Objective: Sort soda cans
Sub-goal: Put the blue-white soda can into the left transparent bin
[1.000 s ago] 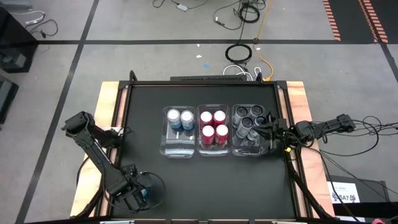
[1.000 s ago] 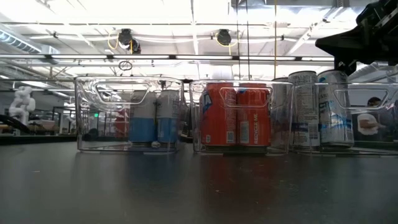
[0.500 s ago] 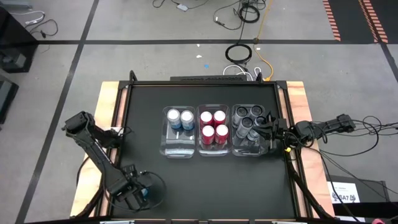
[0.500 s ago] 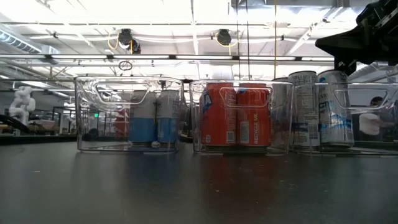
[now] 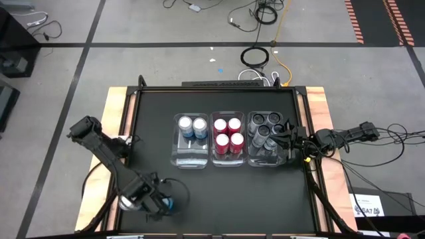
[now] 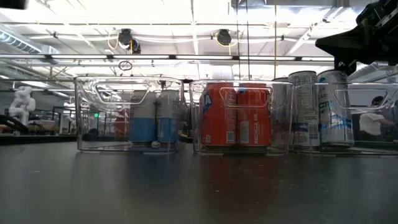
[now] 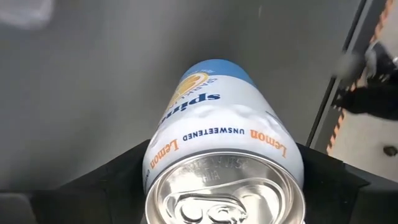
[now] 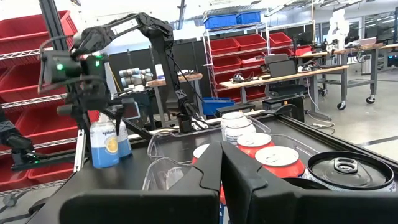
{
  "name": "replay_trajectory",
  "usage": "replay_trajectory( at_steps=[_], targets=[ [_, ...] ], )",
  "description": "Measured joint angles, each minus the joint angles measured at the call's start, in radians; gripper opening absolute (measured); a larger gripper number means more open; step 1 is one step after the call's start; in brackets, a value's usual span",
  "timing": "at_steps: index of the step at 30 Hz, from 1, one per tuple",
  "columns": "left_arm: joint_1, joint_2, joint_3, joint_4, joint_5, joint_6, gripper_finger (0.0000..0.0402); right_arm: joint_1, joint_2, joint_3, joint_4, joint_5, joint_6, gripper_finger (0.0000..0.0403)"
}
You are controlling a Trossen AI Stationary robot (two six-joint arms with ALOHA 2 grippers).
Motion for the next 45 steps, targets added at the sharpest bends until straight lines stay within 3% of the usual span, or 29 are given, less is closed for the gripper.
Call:
replay_trajectory(
  at_steps=[11, 20, 29, 45],
  targets=[
    [0.219, -0.148, 0.112, 0.001, -0.044, 0.409, 0.0319, 0.000, 0.000, 0.000, 0.000, 0.000, 0.000, 0.0000],
    [0.483, -0.185, 0.181, -0.060, -0.100, 0.732, 0.0319, 0.000, 0.000, 0.000, 0.000, 0.000, 0.000, 0.0000],
    [0.711, -0.050, 0.181, -0.114, -0.034, 0.989, 0.0323, 0.000, 0.000, 0.000, 0.000, 0.000, 0.000, 0.0000],
    [0.814, 0.182, 0.181, -0.044, -0.038, 1.110, 0.0333, 0.000, 0.000, 0.000, 0.000, 0.000, 0.000, 0.0000]
  ],
)
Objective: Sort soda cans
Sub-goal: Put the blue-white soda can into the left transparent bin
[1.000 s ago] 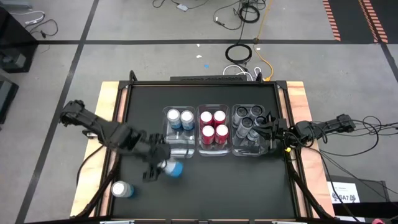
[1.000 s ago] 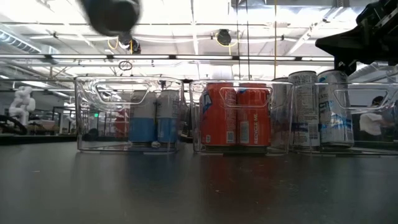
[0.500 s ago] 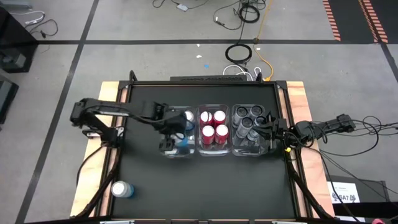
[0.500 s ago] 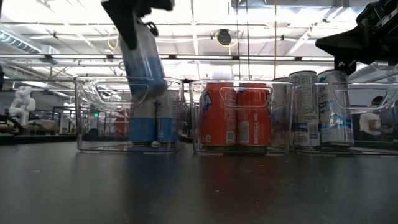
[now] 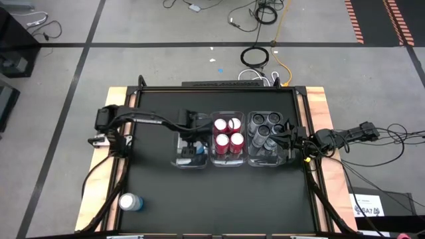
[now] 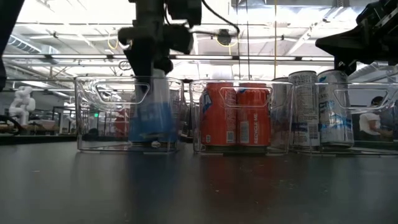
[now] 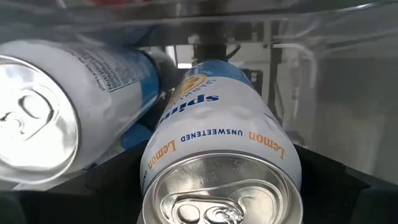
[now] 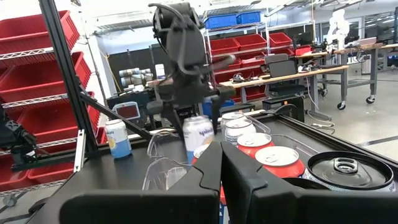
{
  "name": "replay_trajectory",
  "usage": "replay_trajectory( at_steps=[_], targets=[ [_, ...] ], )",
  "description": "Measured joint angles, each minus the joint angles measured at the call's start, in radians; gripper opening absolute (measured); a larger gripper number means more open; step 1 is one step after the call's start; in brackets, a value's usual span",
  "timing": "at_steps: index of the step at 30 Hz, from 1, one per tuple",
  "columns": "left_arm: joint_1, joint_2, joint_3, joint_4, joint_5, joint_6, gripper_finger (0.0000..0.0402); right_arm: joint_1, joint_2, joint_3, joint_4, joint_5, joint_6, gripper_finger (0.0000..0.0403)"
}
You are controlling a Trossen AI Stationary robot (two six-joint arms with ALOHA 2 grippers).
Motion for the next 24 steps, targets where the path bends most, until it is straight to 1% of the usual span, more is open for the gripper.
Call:
replay_trajectory(
  at_steps=[7, 11, 15, 24],
  targets=[
    [0.017, 0.060, 0.000, 0.021, -0.004, 0.024, 0.0334, 0.000, 0.000, 0.000, 0.000, 0.000, 0.000, 0.0000],
    [0.017, 0.065, 0.001, 0.056, -0.006, 0.024, 0.0334, 0.000, 0.000, 0.000, 0.000, 0.000, 0.000, 0.0000],
    [0.017, 0.065, 0.000, 0.091, -0.035, 0.023, 0.0334, 0.000, 0.000, 0.000, 0.000, 0.000, 0.000, 0.0000],
    [0.017, 0.065, 0.000, 0.114, -0.058, 0.016, 0.0334, 0.000, 0.000, 0.000, 0.000, 0.000, 0.000, 0.0000]
  ],
)
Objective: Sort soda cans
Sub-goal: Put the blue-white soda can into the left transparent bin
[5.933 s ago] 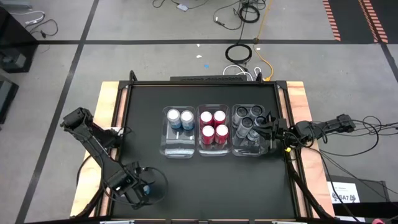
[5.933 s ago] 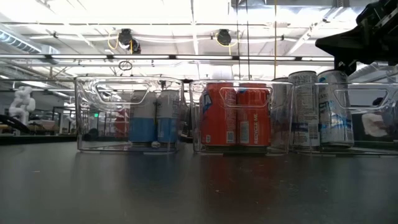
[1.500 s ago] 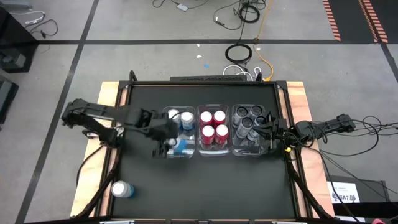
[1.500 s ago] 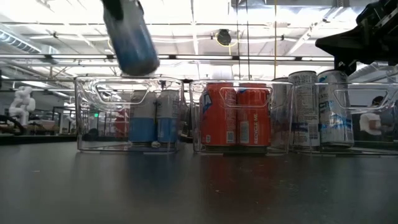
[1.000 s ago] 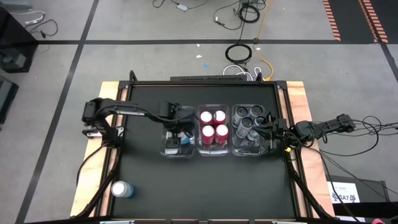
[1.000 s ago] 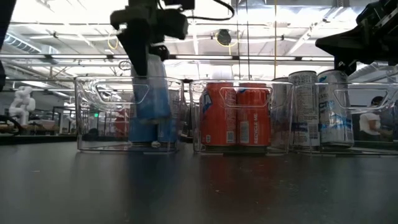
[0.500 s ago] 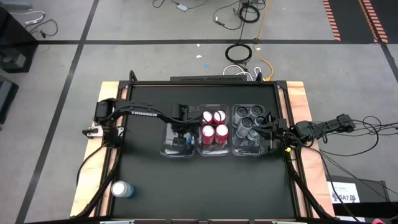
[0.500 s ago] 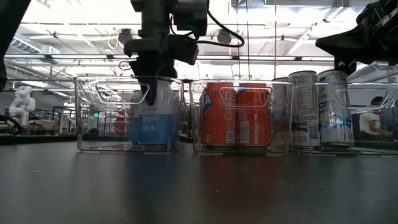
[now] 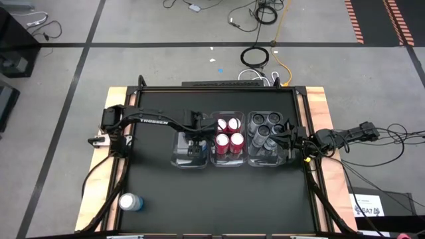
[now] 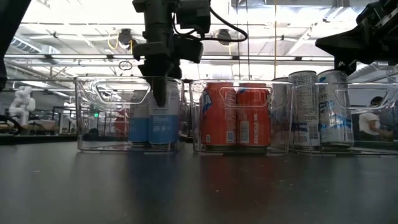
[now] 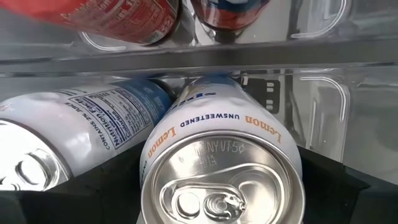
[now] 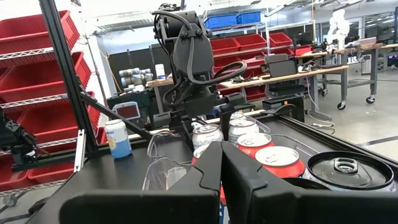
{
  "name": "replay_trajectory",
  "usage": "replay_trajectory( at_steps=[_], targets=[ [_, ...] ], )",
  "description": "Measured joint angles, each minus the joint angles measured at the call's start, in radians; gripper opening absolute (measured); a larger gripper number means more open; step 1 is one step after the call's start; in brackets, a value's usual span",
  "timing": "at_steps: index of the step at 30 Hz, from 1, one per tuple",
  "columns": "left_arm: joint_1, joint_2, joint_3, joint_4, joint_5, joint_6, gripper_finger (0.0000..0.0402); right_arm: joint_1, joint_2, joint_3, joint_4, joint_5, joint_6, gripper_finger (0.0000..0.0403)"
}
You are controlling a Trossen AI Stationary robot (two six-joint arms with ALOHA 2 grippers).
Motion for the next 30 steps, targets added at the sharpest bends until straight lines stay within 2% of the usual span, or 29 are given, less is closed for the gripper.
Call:
replay_trajectory(
  at_steps=[9, 17, 20, 25, 30],
  targets=[
    [-0.006, 0.000, 0.000, 0.014, -0.005, -0.006, 0.0336, 0.000, 0.000, 0.000, 0.000, 0.000, 0.000, 0.0000],
    [-0.008, 0.000, -0.001, 0.023, -0.004, -0.063, 0.0392, 0.000, 0.000, 0.000, 0.000, 0.000, 0.000, 0.0000],
    [-0.008, 0.000, -0.001, 0.006, -0.004, -0.105, 0.0395, 0.000, 0.000, 0.000, 0.000, 0.000, 0.000, 0.0000],
    [-0.005, 0.002, 0.031, -0.097, 0.000, -0.212, 0.0389, 0.000, 0.000, 0.000, 0.000, 0.000, 0.000, 0.0000],
    [-0.006, 0.002, 0.133, -0.187, -0.001, -0.312, 0.0389, 0.000, 0.000, 0.000, 0.000, 0.000, 0.000, 0.0000]
  ],
)
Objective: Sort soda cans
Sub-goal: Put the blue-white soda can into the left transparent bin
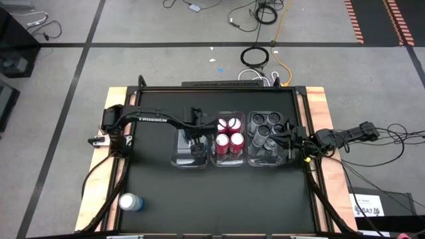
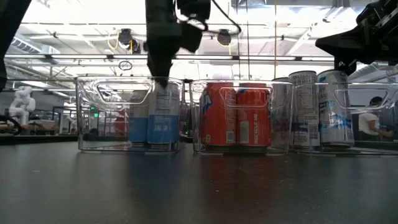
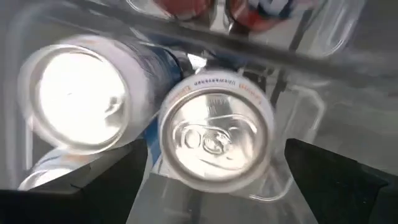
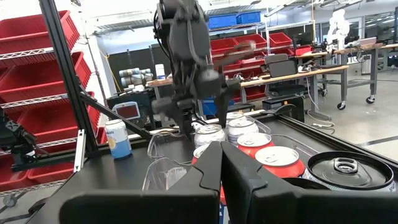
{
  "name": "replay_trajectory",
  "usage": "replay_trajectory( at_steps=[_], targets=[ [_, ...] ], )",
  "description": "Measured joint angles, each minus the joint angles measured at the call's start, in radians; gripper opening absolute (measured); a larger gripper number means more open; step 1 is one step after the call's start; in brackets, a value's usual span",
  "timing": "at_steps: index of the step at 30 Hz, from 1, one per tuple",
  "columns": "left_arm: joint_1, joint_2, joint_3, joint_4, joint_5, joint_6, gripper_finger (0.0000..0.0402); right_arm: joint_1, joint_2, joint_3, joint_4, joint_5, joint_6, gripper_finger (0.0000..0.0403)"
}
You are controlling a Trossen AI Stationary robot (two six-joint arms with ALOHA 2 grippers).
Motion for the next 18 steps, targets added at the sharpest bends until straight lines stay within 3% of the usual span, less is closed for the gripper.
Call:
replay_trajectory(
  at_steps=[9, 11, 18],
  targets=[
    [-0.061, -0.005, 0.194, -0.308, 0.030, -0.223, 0.0389, 0.000, 0.000, 0.000, 0.000, 0.000, 0.000, 0.0000],
    [-0.105, -0.021, 0.194, -0.349, 0.030, -0.277, 0.0389, 0.000, 0.000, 0.000, 0.000, 0.000, 0.000, 0.0000],
    [-0.331, -0.228, 0.064, -0.250, -0.036, -0.532, 0.0389, 0.000, 0.000, 0.000, 0.004, 0.000, 0.001, 0.0000]
  ],
)
